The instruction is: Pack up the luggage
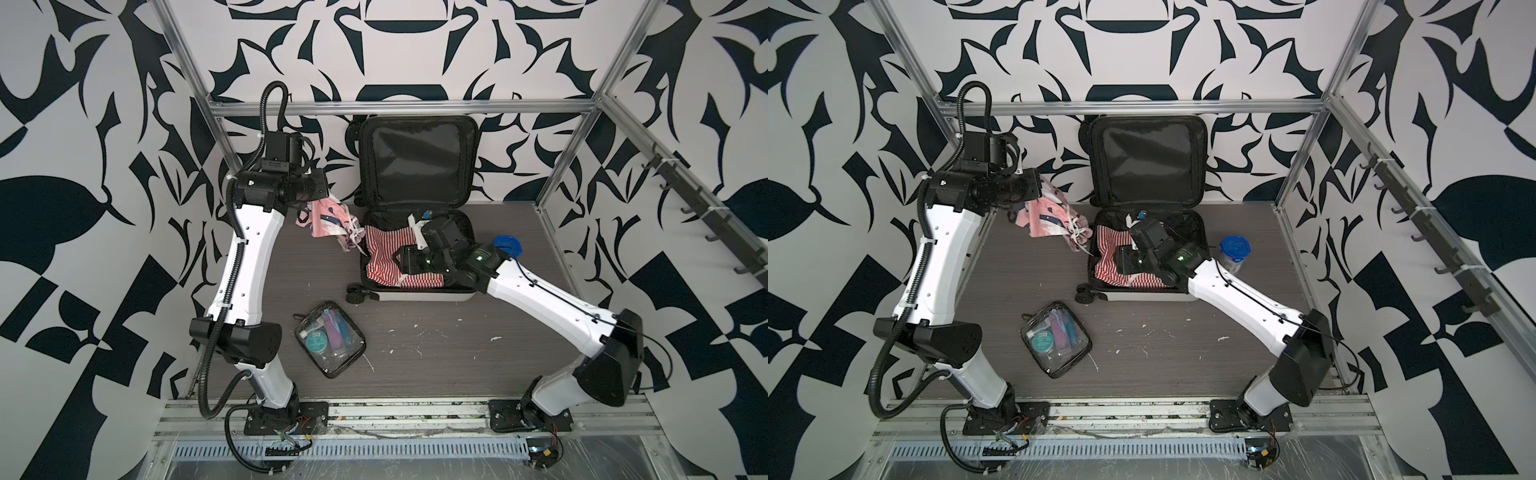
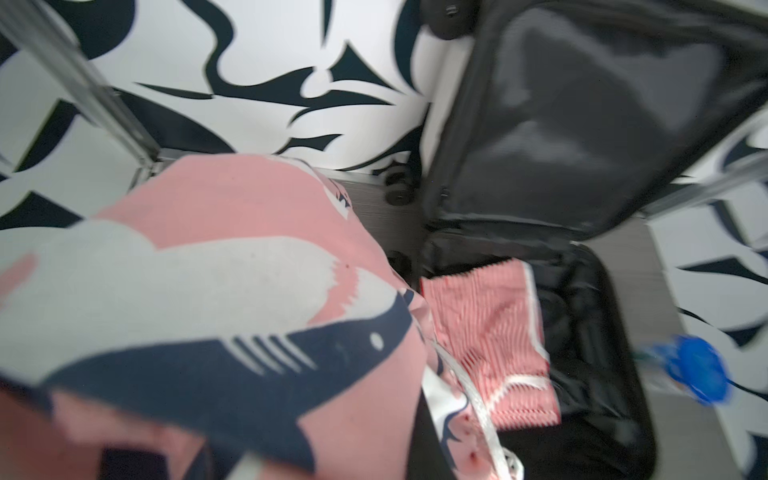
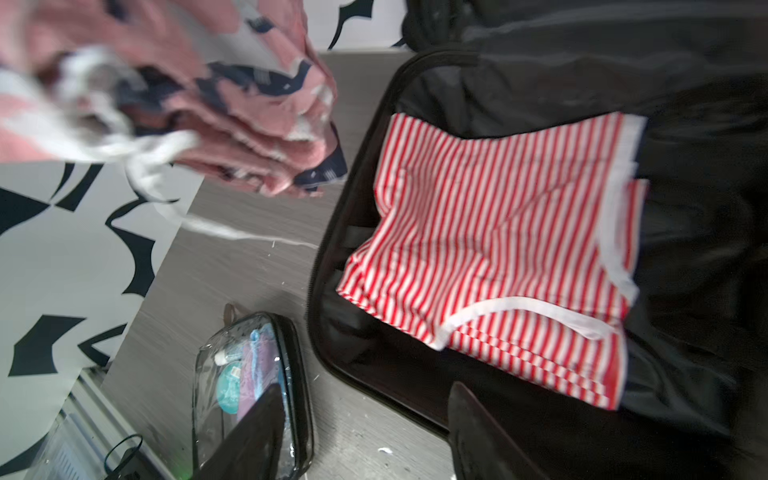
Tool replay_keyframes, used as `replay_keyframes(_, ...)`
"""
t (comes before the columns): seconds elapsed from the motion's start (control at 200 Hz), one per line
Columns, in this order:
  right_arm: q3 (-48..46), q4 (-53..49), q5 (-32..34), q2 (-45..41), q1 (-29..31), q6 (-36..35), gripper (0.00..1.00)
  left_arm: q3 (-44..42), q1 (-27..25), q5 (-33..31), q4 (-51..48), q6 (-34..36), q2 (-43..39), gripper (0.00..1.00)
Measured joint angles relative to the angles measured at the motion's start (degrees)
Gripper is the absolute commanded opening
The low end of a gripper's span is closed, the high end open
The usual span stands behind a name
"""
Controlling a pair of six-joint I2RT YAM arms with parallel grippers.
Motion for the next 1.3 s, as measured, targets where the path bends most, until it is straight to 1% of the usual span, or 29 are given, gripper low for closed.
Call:
replay_keyframes(0.135, -5.55, -0.11, 0.0, -6.97, -3.04, 0.13, 0.63, 3.34, -1.25, 4.22, -3.23, -1.79, -2.27, 0.0)
replay_keyframes(0.24, -9.07, -0.5, 0.17, -12.2, -5.09, 0.13, 0.63, 3.1, -2.25, 7.96, -4.09, -4.39, -5.01, 0.0)
replay_keyframes(0.37, -12.96, -1.75, 0.28, -18.78, -7.15, 0.13, 0.63, -1.49, -4.17, 12.57, -3.3, -8.44, -9.62, 0.0)
replay_keyframes(0.475, -14.99, -3.17, 0.28, -23.1, -8.35, 0.15, 0.63, -6.71, -7.19, 15.08, -2.34, -11.67, -13.18, 0.0)
replay_keyframes(0.62, -16.33, -5.51, 0.22, -26.88, -9.16, 0.24, 0.65, -11.85, -14.34, 15.74, -0.57, -15.58, -15.34, 0.0)
replay_keyframes(0.77, -19.96, -7.26, 0.24, -31.56, -10.32, 0.81, 0.67, -18.08, -24.92, 14.34, 3.5, -19.89, -15.87, 0.0)
replay_keyframes(0.86, -21.77, -9.94, 0.87, -35.26, -11.19, 1.29, 0.67, -20.63, -30.88, 13.22, 5.27, -22.21, -15.32, 0.0)
replay_keyframes(0.985, -22.38, -13.81, 3.43, -40.61, -11.87, 1.51, 0.69, -20.98, -38.16, 11.56, 8.24, -24.92, -13.42, 0.0)
replay_keyframes(1.075, -22.34, -16.61, 6.75, -44.72, -11.91, 1.55, 0.69, -20.92, -42.69, 10.78, 10.71, -26.62, -11.41, 0.0)
replay_keyframes(1.165, -22.1, -19.54, 10.21, -48.04, -11.98, 1.53, 0.7, -20.04, -46.14, 10.58, 12.7, -28.11, -8.24, 0.0)
replay_keyframes(1.3, -20.7, -23.47, 14.86, -51.49, -12.04, 1.42, 0.7, -18.27, -49.7, 10.73, 16.06, -30.14, -2.89, 0.0)
